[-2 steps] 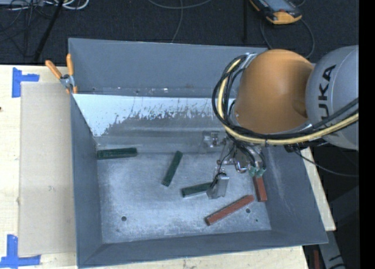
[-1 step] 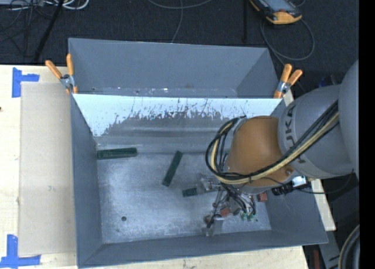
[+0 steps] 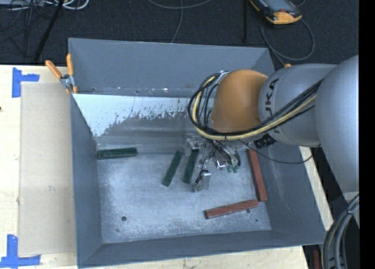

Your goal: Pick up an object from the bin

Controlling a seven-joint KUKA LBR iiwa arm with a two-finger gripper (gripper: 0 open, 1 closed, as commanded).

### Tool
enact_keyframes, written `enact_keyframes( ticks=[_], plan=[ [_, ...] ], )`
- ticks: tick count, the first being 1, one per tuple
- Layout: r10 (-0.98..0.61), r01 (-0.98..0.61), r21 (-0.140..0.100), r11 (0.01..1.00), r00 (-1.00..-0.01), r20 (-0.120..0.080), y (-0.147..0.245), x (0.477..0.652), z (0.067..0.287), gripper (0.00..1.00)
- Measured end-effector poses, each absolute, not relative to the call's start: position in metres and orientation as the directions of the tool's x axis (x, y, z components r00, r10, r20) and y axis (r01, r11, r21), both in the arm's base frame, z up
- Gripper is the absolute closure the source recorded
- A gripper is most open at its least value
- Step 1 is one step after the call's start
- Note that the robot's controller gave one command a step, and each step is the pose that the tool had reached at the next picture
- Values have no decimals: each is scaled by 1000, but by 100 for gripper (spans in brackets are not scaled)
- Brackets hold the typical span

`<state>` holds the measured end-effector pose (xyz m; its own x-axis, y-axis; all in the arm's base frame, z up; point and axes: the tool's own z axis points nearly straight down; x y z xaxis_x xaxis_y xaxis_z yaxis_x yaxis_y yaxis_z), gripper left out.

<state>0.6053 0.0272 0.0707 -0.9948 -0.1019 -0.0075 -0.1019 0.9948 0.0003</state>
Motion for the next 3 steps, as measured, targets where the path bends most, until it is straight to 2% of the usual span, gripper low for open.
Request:
enact_keyframes(
  ticks=[1, 2, 3],
  plan=[
    [-749, -749, 0, 662, -662, -3, 40, 602, 83, 0],
    [-746, -746, 1, 666, -666, -2, 39, 602, 83, 100],
    [-720, -720, -6, 694, -694, -8, 36, 608, 210, 100]
  ],
)
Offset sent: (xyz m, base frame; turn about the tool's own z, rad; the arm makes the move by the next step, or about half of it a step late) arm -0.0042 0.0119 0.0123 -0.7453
